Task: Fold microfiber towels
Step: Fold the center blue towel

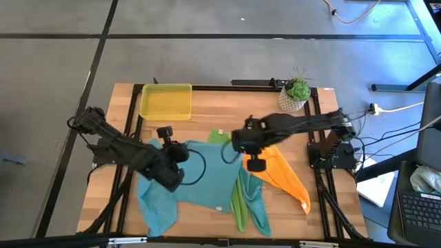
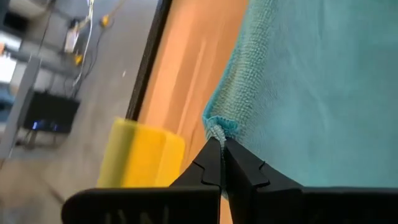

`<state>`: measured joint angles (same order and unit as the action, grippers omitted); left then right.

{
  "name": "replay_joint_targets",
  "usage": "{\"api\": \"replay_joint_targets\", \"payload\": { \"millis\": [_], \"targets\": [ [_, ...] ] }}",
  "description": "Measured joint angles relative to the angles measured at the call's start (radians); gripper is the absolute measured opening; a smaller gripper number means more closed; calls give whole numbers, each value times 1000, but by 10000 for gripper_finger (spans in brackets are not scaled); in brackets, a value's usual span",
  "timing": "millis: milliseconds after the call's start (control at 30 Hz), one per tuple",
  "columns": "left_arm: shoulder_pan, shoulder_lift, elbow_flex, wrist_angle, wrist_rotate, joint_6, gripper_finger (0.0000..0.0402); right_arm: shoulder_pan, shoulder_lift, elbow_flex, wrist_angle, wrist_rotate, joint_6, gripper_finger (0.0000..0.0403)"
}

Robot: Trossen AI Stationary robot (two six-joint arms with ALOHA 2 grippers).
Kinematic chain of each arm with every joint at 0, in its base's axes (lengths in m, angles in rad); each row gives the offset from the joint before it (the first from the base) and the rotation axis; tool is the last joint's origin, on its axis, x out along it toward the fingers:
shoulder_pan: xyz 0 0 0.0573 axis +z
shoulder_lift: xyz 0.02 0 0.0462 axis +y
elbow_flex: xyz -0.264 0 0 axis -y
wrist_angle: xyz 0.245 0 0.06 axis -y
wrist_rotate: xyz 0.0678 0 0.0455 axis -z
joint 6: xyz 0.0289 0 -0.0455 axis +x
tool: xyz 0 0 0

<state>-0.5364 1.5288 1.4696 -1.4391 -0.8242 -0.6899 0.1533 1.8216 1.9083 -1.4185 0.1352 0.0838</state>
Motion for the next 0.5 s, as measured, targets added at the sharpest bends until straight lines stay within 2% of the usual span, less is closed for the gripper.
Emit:
{"api": "replay_joint_targets", "payload": {
  "millis": [167, 333, 500],
  "targets": [
    [38, 0, -173, 95, 12, -59, 0, -84, 38, 0, 55, 3, -64, 6],
    [55, -16, -251, 114, 0, -93, 0, -132, 42, 0, 82, 0, -62, 6],
    [114, -103, -338, 217, 4, -87, 0, -158, 41, -12, 116, 53, -63, 6]
  ]
}}
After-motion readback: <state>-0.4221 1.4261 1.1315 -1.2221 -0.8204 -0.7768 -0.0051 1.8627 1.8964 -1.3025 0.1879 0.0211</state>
